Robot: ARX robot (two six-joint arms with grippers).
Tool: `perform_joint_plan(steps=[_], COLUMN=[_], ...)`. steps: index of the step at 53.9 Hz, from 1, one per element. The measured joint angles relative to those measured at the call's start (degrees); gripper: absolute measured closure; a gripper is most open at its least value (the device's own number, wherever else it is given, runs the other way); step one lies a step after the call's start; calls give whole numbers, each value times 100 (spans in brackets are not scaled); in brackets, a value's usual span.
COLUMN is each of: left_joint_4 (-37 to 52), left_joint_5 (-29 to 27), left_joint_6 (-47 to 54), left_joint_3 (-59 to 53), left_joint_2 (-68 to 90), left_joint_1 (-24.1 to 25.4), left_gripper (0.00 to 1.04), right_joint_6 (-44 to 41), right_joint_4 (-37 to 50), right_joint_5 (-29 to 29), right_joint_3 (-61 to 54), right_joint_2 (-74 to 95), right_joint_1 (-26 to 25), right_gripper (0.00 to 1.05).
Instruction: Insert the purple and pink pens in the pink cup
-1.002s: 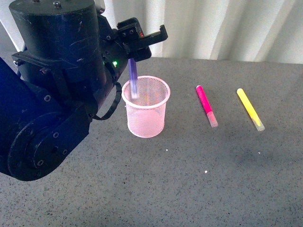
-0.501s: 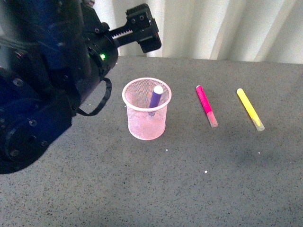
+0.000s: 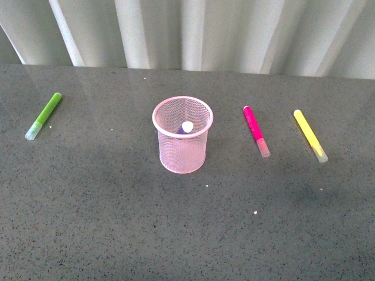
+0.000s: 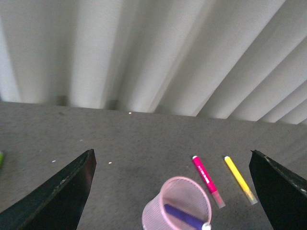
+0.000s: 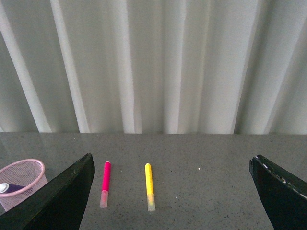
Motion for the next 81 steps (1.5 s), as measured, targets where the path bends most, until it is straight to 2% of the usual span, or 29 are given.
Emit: perform_joint_plan(steps=[5,11,16,18,42,81], left_joint_4=[-675,-1132,223,448,-42,-1003], left_joint_5=[203,337,-1038,-1250,-1405,-1408], left_joint_6=[160,306,876,977,1298,1327], left_joint_3=[-291,-549,-1325,-1526,-2452,-2896], left_joint_2=[-850,-1453,-1869,-2009,-3556,-5088], left_joint_1=[433,710,481,442,415,413], left_gripper=[7,7,24,29,101,101], right_joint_6=[0,2,0,0,0,0], right_joint_4=[0,0,0,0,0,0], right_joint_5=[0,0,0,0,0,0], right_joint_3=[0,0,0,0,0,0], right_joint_2=[0,0,0,0,0,0], right_joint_1=[0,0,0,0,0,0], right_gripper=[7,7,7,7,7,7])
